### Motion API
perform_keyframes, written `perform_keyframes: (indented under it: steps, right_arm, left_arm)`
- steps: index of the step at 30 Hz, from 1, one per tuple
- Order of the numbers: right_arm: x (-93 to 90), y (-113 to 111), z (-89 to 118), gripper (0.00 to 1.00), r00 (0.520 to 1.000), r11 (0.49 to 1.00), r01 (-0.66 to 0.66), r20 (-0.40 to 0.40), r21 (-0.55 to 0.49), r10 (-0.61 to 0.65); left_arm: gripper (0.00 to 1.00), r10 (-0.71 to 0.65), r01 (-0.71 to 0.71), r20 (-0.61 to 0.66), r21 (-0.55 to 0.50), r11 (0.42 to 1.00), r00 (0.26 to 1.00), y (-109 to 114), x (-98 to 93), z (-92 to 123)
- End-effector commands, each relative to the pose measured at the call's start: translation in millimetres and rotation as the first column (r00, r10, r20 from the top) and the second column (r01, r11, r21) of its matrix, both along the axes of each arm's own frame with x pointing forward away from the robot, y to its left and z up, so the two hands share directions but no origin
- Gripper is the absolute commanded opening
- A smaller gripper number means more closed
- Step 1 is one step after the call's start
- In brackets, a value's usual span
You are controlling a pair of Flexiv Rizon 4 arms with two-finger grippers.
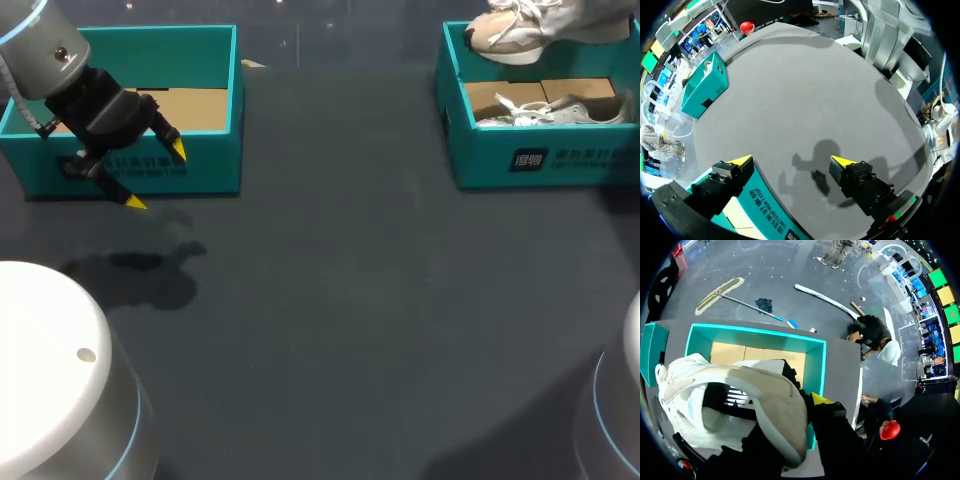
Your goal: Take the shoe out of the shoebox, open the shoe tongue, remove and reinsert the insole, then place the shoe into the shoebox
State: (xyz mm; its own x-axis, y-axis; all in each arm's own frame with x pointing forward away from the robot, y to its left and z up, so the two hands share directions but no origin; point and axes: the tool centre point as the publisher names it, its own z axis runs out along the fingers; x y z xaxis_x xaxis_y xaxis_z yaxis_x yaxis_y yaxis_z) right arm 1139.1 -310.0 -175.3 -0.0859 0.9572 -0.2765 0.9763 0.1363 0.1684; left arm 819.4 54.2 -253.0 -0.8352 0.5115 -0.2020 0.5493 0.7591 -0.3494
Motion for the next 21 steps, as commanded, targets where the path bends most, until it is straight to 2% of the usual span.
perform_keyframes:
  steps: [1, 3, 18, 21]
  right_arm:
    - [-13.4, -3.5, 0.3, 0.00, 0.995, 0.997, 0.083, 0.057, 0.000, -0.083]
    - [-17.0, -3.8, 0.6, 0.00, 0.986, 0.988, 0.152, 0.070, -0.026, -0.150]
    - [-17.0, -3.8, 0.6, 0.00, 0.986, 0.988, 0.152, 0.070, -0.026, -0.150]
    - [-15.4, -6.7, -4.6, 0.00, 0.977, 0.978, 0.204, 0.071, -0.030, -0.202]
  left_arm:
    - [1.00, -0.001, 0.001, 0.001, 0.002, 1.000, 1.000, 0.8, -0.7, 0.4]
    - [1.00, -0.001, 0.001, 0.001, 0.002, 1.000, 1.000, 0.8, -0.7, 0.4]
    - [1.00, -0.001, 0.001, 0.001, 0.002, 1.000, 1.000, 0.8, -0.7, 0.4]
    - [1.00, -0.001, 0.001, 0.001, 0.002, 1.000, 1.000, 0.8, -0.7, 0.4]
